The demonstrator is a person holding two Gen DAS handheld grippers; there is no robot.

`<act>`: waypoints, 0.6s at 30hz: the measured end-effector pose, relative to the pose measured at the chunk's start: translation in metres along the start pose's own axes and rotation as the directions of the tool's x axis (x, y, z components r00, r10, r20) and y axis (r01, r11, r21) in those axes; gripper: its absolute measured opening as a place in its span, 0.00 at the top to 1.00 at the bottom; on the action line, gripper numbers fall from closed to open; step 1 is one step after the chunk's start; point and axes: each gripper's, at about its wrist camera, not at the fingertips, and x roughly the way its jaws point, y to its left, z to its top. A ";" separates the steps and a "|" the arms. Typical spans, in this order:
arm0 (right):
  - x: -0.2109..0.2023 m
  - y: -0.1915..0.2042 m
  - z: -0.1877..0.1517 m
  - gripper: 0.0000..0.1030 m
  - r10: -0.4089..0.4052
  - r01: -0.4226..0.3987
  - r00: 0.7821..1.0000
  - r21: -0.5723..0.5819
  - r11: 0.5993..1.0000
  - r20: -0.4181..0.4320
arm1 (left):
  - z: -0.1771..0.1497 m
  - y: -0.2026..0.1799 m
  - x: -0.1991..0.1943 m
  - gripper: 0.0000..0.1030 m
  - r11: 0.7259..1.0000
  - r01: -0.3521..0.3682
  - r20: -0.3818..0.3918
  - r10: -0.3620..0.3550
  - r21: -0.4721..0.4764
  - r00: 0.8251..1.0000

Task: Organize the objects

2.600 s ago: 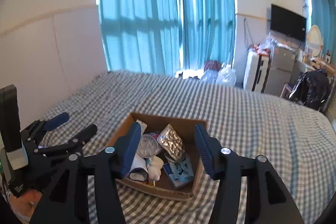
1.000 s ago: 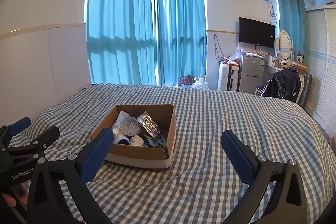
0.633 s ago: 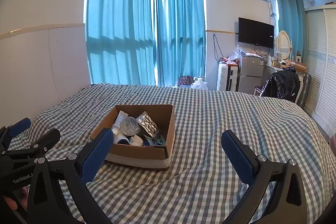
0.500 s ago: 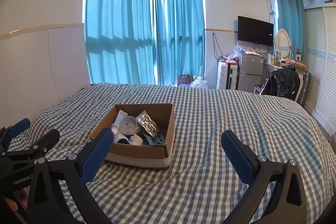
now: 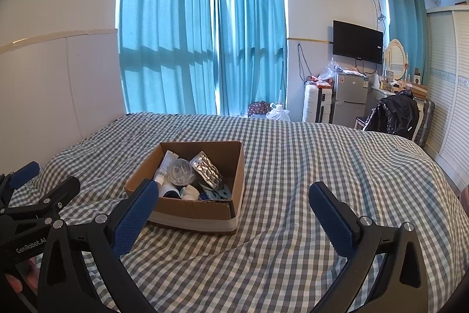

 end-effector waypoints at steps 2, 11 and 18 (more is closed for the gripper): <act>0.000 0.000 0.000 0.00 0.000 0.000 1.000 -0.002 1.000 -0.001 | 0.000 0.000 0.000 0.00 1.000 0.000 -0.002 0.000 0.005 1.000; 0.002 0.001 -0.003 0.00 -0.003 0.003 1.000 -0.004 1.000 -0.007 | -0.002 0.002 0.002 0.00 1.000 -0.004 -0.009 0.004 0.003 1.000; 0.002 0.001 -0.003 0.00 -0.003 0.003 1.000 -0.004 1.000 -0.008 | -0.004 0.005 0.004 0.00 1.000 -0.004 -0.017 0.004 -0.006 1.000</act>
